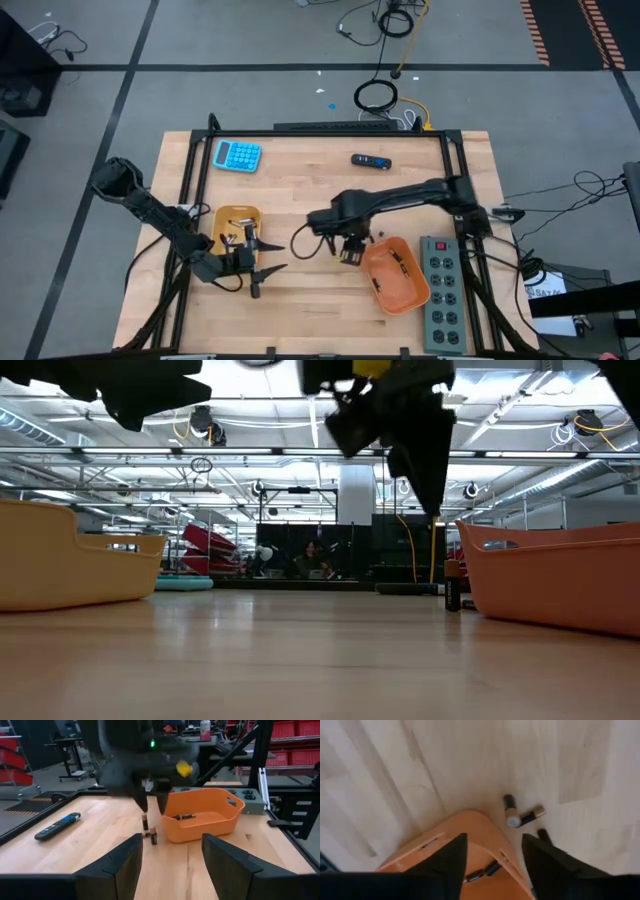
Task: Sort batteries
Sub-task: Put the black battery into the orange bin
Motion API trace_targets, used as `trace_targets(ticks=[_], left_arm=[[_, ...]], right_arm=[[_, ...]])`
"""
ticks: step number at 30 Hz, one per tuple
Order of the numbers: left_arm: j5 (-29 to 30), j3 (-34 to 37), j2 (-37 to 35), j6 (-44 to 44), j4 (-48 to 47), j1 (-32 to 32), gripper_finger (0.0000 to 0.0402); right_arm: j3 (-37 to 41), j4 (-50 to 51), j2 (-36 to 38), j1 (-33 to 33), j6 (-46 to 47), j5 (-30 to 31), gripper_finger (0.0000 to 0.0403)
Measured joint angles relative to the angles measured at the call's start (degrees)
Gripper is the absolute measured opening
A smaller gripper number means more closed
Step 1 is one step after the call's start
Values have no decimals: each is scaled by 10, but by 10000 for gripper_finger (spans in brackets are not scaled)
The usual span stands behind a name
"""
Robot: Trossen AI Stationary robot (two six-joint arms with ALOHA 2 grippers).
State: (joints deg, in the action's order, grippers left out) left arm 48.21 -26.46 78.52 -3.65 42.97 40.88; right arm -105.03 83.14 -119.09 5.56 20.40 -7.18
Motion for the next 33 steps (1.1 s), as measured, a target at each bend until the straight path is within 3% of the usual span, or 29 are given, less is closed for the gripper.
trace_targets(ticks=[6, 14, 27, 33], left_arm=[[-4, 0, 3, -3, 0, 4, 214], [-29, 0, 48, 12, 18, 22, 214], [-31, 0, 53, 30, 34, 11, 214], [-94, 0, 53, 26, 33, 12, 214]], right_arm=[[-69, 59, -100, -23, -3, -14, 224], [-83, 68, -156, -56, 6, -100, 214], [-68, 69, -168, -65, -12, -94, 213], [-49, 69, -168, -72, -12, -97, 212]])
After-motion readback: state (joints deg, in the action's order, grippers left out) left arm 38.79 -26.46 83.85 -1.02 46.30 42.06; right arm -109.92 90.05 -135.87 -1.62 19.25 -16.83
